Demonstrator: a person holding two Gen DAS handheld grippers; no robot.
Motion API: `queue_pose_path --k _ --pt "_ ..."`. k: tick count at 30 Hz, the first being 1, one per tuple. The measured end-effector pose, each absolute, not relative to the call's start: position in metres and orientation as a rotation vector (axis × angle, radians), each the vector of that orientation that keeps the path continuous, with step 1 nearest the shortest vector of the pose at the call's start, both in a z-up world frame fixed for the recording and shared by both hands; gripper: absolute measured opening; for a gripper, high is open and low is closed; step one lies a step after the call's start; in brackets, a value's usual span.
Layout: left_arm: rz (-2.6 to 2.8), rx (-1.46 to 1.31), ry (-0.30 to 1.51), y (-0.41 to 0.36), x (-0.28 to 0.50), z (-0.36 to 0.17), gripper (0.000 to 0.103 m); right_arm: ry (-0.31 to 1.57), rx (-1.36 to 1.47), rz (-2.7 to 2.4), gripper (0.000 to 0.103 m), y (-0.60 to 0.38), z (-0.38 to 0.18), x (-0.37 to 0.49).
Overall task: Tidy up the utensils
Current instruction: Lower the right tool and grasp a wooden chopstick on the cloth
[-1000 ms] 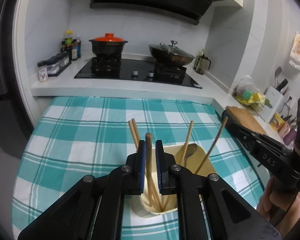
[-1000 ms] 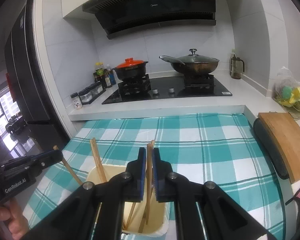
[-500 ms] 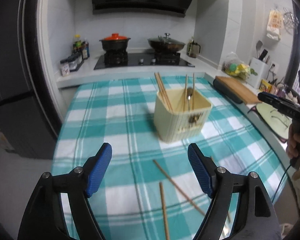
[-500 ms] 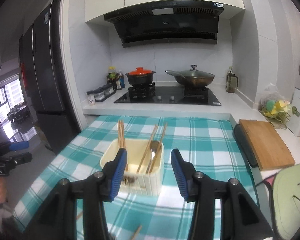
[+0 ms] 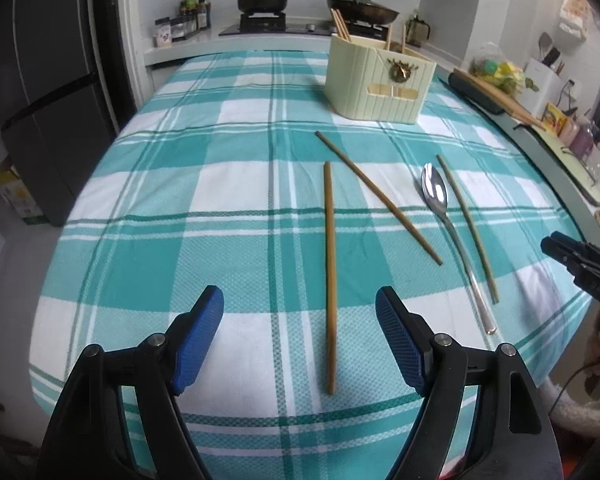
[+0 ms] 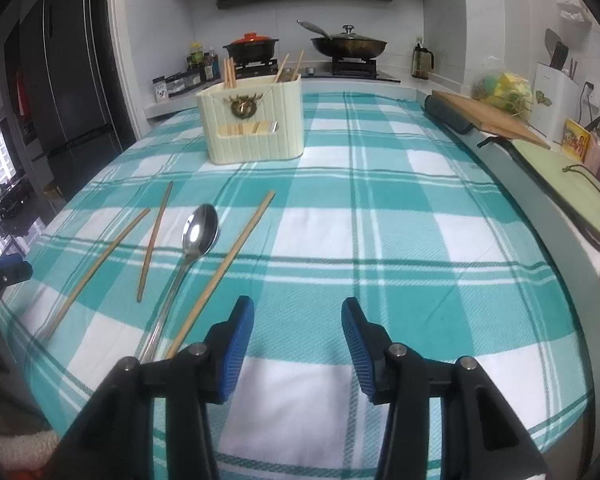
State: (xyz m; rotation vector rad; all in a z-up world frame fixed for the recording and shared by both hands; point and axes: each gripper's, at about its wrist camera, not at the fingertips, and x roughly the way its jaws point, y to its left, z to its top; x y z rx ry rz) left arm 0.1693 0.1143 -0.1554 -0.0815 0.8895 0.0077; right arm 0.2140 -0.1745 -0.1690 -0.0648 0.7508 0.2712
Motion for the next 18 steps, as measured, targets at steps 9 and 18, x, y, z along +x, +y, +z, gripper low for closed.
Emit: queue_pose_path --k 9,18 --pt "0.021 -0.088 0.881 0.107 0.169 -0.162 0.080 0.794 -0.050 0.375 0.040 -0.132 -0.185 0.213" --pt "0.033 -0.128 0.883 0.112 0.168 -0.168 0.080 0.855 -0.047 0.393 0.034 -0.104 -0.198 0.237"
